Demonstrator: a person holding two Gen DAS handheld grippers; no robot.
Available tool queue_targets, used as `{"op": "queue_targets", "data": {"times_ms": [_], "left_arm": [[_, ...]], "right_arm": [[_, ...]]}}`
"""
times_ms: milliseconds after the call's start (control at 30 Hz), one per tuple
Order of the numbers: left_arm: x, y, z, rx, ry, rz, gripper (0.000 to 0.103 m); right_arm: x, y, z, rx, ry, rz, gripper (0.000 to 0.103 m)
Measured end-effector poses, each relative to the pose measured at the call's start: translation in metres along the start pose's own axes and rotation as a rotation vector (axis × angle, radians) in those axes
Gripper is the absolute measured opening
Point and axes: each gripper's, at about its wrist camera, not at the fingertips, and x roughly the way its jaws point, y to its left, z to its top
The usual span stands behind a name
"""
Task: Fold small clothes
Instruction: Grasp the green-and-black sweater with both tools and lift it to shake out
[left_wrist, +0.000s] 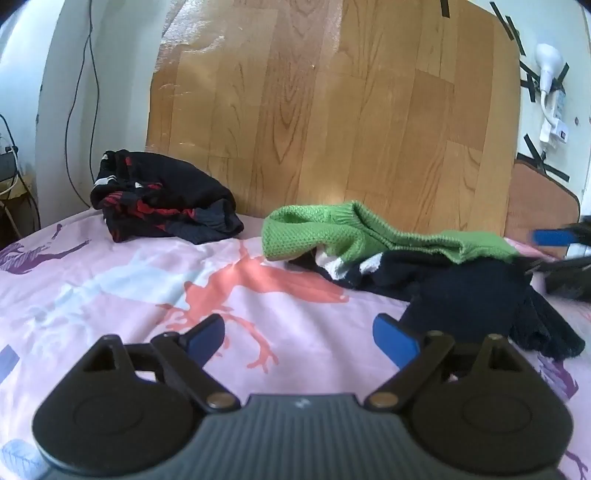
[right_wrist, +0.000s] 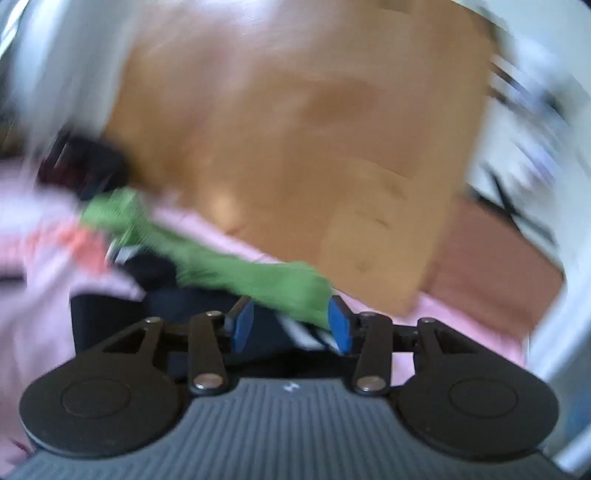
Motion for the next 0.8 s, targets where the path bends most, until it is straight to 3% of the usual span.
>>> {"op": "queue_targets", "data": {"times_ms": [100,167,200,233,367,500,600,667,733,800], "left_arm": [[-0.001,0.002,0.003,-0.01,-0.007,-0.006,0.092],[0.0,0.007,0.011,-0.021,-0.002,-0.023,0.094],[0.001,0.01,0.017,-0.013,0.002,-0.031,0.094],[0.002,0.011,0.025,0.027,-0.004,-0.026,0.094],[0.006,0.022,0.074,0.233,-0.136,0.033,0.097],[0.016,-0.012,0.106,0.335,-0.177,-0.05,0.098],[0.018,-0.044,0.1,0.413,-0.227,-0.085,0.098],[0.019,-0.069,0.093,0.505,-0.281,-0.044,0.098],[0.022,-0.076,0.093,0.515,-0.268,-0.051,0.097],[0.013,-0.078,0.1,0.478,-0.281,-0.105,0.097]], "right_arm": [[0.046,0.025,0.003,-0.256,0.006,-0.042,0.051],[0.066,0.022,0.011,-0.291,0.012,-0.059,0.047],[0.072,0.018,0.017,-0.285,0.012,-0.06,0.015],[0.074,0.009,0.024,-0.275,0.015,-0.082,0.011],[0.019,-0.036,0.053,-0.217,-0.152,-0.196,0.01],[-0.042,-0.074,0.076,-0.2,-0.274,-0.272,0.01],[-0.086,-0.089,0.074,-0.213,-0.334,-0.326,0.01],[-0.113,-0.099,0.072,-0.218,-0.369,-0.37,0.01],[-0.131,-0.105,0.071,-0.22,-0.399,-0.408,0.01],[-0.143,-0.112,0.076,-0.229,-0.426,-0.453,0.01]]}}
